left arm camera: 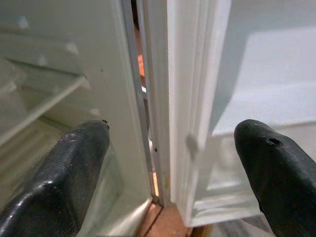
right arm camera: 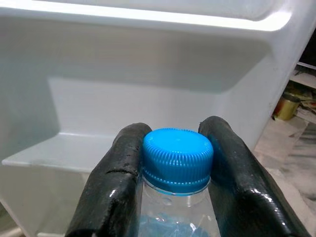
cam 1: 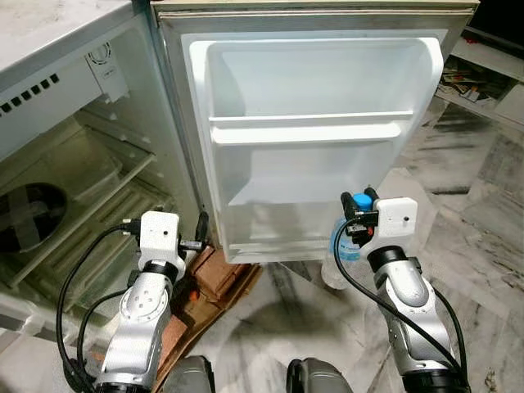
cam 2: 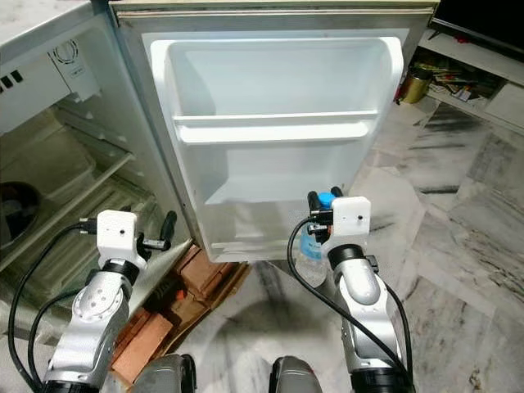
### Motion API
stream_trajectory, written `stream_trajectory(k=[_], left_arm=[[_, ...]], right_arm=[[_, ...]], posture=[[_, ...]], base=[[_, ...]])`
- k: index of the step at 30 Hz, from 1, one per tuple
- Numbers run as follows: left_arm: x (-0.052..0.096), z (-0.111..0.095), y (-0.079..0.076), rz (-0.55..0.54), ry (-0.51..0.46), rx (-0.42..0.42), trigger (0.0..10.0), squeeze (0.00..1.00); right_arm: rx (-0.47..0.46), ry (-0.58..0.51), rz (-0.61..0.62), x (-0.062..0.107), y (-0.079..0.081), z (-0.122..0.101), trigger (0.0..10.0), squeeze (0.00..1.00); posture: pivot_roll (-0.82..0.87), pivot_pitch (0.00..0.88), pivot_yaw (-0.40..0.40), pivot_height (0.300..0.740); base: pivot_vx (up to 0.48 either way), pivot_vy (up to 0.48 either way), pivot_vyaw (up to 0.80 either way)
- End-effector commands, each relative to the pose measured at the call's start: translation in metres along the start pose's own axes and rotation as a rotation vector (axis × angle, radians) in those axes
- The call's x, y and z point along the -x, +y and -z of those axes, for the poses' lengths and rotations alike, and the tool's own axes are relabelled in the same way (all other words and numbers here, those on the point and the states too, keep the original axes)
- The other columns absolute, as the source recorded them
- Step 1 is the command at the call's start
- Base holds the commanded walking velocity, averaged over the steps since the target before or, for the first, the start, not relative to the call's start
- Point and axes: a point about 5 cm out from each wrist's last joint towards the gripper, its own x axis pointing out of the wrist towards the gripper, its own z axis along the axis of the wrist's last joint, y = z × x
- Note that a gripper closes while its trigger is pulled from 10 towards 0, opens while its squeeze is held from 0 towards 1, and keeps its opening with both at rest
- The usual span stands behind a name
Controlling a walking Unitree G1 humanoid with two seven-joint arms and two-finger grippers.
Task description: Restocking fridge
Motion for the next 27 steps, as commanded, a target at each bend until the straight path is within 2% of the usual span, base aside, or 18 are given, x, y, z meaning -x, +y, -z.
stream_trajectory(k=[1,9,12,18,22,27], left_arm=[[0.003,0.0,0.001,0.0,0.001,0.003,10.0,0.0],[0.015,0.006,0.017,-0.031,0.029,0.009,10.0,0.0],[0.027,0.012,0.021,-0.034,0.06,-0.007,10.0,0.0],[0.038,0.017,0.028,-0.032,0.089,-0.019,10.0,0.0],[0.042,0.019,0.03,-0.027,0.104,-0.021,10.0,0.0],[0.037,0.016,0.027,-0.008,0.089,-0.025,10.0,0.0]], right_arm=[[0.009,-0.034,-0.008,0.0,0.0,-0.007,10.0,0.0],[0.023,0.002,0.028,0.02,-0.003,0.006,10.0,0.0],[0.053,0.019,0.042,0.032,-0.011,0.009,10.0,0.0],[0.078,0.037,0.055,0.044,-0.024,0.012,10.0,0.0],[0.085,0.046,0.062,0.046,-0.025,0.014,10.0,0.0],[0.069,0.029,0.04,0.041,-0.018,0.011,10.0,0.0]], posture=[[0.03,0.094,-0.052,0.74],[0.03,0.091,-0.025,0.74],[0.03,0.095,-0.019,0.74],[0.03,0.101,-0.01,0.74],[0.03,0.108,-0.006,0.74],[0.03,0.105,-0.003,0.74]], base=[[0.0,0.0,0.0],[0.0,0.0,0.0],[0.0,0.0,0.0],[0.0,0.0,0.0],[0.064,0.0,0.0],[0.335,0.0,0.0]])
